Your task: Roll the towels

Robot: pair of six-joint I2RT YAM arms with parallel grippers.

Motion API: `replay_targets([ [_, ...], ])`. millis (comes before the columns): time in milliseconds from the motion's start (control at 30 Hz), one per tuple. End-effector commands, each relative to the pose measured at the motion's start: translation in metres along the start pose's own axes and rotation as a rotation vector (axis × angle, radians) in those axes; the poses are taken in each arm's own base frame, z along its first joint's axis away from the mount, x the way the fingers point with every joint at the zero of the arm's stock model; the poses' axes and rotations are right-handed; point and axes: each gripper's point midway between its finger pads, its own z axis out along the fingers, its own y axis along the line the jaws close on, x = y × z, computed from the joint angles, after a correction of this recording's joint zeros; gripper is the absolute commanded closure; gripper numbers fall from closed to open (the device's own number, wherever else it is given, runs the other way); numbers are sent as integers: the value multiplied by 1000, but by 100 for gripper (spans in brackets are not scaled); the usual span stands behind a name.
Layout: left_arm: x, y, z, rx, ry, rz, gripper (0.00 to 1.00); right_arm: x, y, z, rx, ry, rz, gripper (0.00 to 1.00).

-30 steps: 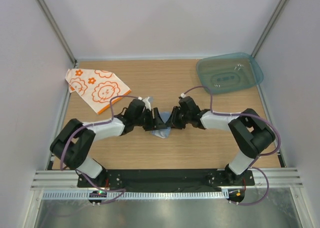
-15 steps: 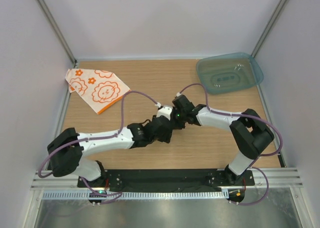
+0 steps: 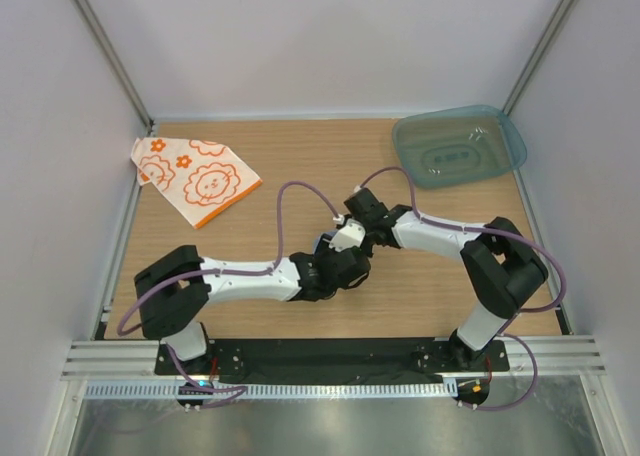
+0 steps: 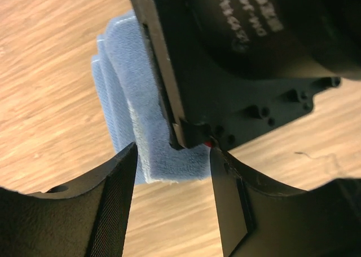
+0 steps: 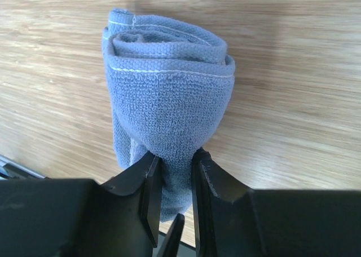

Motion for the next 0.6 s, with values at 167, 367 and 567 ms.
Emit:
replay_targets([
  [167,26,5,23,-85,30,18,58,4,17,-12,-32,21,-22,70],
  [367,40,9,25,-75,34,-8,82,9,30,-16,-88,59,-4,69],
  [567,45,8,24,-40,34,-43,92,8,35,-20,-104,64,-4,64],
])
